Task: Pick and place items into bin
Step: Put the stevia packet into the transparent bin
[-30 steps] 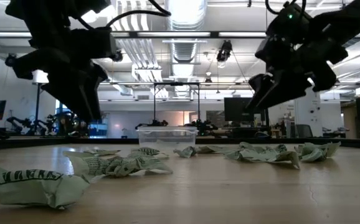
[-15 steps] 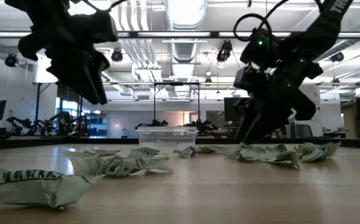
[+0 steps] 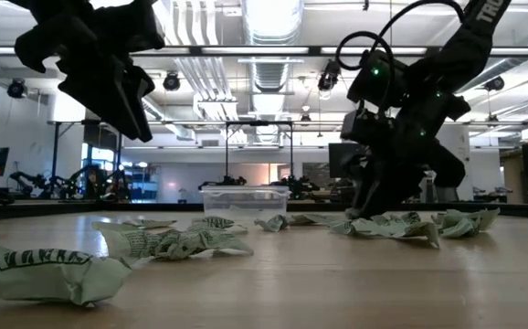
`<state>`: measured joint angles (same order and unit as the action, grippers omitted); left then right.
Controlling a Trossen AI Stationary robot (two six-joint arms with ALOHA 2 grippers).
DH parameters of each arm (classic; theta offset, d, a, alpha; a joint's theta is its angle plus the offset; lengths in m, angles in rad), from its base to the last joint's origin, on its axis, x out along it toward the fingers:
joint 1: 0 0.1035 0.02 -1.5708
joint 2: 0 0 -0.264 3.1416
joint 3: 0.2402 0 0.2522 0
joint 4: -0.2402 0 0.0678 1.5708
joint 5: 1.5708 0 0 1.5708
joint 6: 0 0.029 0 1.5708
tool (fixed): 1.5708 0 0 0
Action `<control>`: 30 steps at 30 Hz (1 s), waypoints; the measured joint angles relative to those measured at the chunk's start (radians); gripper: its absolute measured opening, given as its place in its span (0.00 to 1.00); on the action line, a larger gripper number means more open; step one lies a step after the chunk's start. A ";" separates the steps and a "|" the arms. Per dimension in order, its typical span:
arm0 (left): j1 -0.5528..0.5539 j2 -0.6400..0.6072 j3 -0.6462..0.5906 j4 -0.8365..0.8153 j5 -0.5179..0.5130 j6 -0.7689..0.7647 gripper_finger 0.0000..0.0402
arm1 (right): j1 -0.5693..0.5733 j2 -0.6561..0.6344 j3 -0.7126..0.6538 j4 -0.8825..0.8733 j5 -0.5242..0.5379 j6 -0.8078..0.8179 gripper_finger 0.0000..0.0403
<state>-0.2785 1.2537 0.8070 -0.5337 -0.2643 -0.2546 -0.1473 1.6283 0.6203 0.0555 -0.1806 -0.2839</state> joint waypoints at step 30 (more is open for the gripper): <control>-0.008 0.000 -0.012 0.000 -0.001 0.002 0.38 | -0.121 0.184 0.355 0.152 0.096 -0.111 0.03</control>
<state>-0.2864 1.2537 0.7948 -0.5335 -0.2650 -0.2527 -0.2684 1.8123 0.9750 0.2079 -0.0844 -0.3952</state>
